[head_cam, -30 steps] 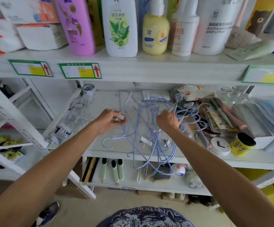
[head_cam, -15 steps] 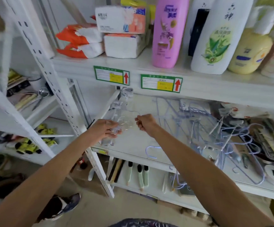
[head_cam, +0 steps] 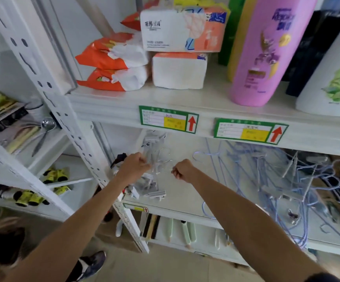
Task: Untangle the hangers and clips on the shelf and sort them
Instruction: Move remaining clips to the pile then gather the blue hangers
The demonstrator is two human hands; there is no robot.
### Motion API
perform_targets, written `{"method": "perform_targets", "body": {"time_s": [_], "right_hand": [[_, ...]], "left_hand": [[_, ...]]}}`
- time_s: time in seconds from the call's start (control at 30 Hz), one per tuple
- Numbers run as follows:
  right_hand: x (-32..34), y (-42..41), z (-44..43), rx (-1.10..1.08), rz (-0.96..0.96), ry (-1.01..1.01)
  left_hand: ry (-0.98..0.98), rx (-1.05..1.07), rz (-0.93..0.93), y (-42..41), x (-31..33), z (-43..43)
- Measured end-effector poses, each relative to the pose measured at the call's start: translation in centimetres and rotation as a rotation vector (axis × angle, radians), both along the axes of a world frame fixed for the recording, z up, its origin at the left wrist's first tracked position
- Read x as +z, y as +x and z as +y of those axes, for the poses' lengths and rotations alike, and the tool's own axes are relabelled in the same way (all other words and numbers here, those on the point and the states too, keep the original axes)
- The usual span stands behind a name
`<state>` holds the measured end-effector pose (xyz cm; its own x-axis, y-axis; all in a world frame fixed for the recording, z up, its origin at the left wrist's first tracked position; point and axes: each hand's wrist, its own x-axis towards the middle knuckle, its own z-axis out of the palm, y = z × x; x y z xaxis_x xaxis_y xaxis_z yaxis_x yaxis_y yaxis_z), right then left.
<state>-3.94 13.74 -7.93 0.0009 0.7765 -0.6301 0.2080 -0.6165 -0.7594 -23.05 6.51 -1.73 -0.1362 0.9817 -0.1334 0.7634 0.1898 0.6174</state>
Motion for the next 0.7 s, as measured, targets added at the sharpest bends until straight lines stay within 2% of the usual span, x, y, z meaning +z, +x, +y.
{"method": "perform_targets", "body": {"time_s": [0.23,0.33,0.47,0.53,0.7], "right_hand": [[-1.5,0.9,-0.1,-0.078,0.103,-0.026],[-1.4,0.5,-0.2,-0.054,0.113,-0.026],[-0.5,0.4,-0.9,0.075,0.154,-0.050],[0.0,0.6,-0.7,0.035,0.193,-0.020],[1.4,0.4,0.7,-0.128,0.266,0.037]], "left_hand": [[-0.230,-0.013,0.022,0.1,-4.3,2.0],[-0.209,-0.016,0.034,0.3,-5.1,2.5],[-0.221,0.018,-0.088,-0.4,-5.3,4.1],[-0.236,0.045,-0.128,-0.6,-4.9,4.5],[-0.193,0.084,-0.086,0.3,-4.4,4.0]]}}
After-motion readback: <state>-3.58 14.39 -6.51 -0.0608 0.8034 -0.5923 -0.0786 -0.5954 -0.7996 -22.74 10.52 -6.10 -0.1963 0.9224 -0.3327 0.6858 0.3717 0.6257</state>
